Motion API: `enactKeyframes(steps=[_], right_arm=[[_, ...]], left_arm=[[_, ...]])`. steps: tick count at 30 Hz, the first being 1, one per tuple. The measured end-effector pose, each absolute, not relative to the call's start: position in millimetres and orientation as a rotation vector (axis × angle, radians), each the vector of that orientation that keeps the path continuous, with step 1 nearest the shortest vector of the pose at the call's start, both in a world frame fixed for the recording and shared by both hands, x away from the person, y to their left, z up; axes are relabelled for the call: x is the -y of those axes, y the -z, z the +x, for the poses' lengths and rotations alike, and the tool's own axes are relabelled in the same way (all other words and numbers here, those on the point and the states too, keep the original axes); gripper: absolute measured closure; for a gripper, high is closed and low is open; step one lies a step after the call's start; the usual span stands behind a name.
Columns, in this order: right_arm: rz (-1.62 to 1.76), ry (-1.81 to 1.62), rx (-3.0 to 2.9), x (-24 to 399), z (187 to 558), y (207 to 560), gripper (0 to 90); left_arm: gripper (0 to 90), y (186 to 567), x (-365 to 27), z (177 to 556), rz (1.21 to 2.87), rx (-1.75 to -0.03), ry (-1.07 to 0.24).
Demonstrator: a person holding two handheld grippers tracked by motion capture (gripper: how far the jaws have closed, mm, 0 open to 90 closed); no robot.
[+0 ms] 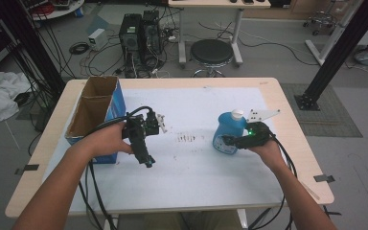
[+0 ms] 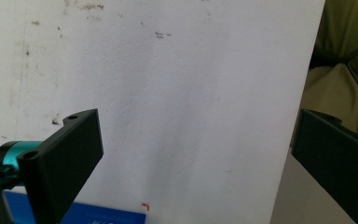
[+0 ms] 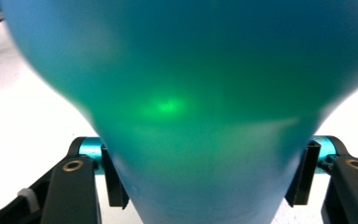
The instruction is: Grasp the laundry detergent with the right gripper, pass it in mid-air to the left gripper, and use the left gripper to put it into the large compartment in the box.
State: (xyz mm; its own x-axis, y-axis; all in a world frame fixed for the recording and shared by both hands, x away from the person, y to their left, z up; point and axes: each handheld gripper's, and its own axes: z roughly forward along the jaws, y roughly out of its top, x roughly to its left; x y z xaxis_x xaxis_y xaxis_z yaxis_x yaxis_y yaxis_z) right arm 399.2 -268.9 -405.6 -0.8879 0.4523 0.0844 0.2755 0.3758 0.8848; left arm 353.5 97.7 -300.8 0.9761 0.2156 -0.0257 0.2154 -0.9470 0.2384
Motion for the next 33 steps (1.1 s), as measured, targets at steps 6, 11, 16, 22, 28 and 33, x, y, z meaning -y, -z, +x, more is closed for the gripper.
enactKeyframes(steps=[6,11,16,22,28,33], right_arm=[[0.641,-1.532,-2.451,269,399,405,39.4],[0.609,-1.528,-2.438,268,397,405,42.8],[0.605,-1.516,-2.419,269,396,404,44.6],[0.606,-1.497,-2.427,270,392,398,45.2],[0.569,-1.498,-2.452,271,381,384,45.2],[0.534,-1.499,-2.481,273,370,365,45.2]], left_arm=[[1.9,302,-97,354,2.881,-0.318,0.0],[1.9,302,-96,354,2.883,-0.313,0.0],[1.9,302,-96,355,2.884,-0.311,-0.002],[1.9,301,-97,356,2.872,-0.316,-0.009],[1.9,296,-96,357,2.861,-0.315,-0.022],[1.9,288,-92,355,2.847,-0.296,-0.042]])
